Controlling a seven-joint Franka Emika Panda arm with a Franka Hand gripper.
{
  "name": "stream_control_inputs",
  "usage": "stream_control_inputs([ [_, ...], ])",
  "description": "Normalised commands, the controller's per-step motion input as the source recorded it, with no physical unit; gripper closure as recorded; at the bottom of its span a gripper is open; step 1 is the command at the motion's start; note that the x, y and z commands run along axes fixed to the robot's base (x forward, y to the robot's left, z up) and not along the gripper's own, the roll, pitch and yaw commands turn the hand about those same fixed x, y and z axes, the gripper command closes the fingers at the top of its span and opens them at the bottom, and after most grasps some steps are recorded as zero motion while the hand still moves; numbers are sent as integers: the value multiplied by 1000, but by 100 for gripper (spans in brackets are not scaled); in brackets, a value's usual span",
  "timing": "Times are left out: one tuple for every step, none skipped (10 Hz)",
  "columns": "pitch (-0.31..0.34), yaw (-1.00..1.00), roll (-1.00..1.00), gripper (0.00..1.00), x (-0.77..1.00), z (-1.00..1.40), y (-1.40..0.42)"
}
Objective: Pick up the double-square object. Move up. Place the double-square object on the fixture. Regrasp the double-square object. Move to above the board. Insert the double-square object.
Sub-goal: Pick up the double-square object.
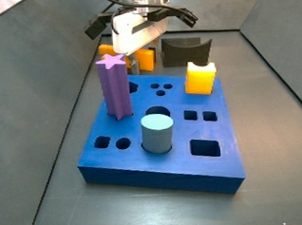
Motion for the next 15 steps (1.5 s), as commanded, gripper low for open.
stream_control_inputs([
  [0,83,-30,0,0,0,0],
  [130,803,0,0,57,966,160],
  [53,894,79,0,57,869,0],
  [-17,963,134,0,0,634,-126],
  [-77,989,153,0,-77,540,-183],
  [-79,1000,130,0,-66,463,-157],
  [-77,1000,71,0,-31,286,-77],
  [-20,846,-160,0,26,-283,-103],
  [0,43,-4,0,0,-11,0],
  [-13,237,81,0,0,-326,0],
  [-19,540,0,0,-129,-177,0],
  [-6,0,0,0,0,0,0],
  [-6,0,0,0,0,0,0],
  [0,0,0,100,0,0,0],
  [0,0,0,100,0,0,0],
])
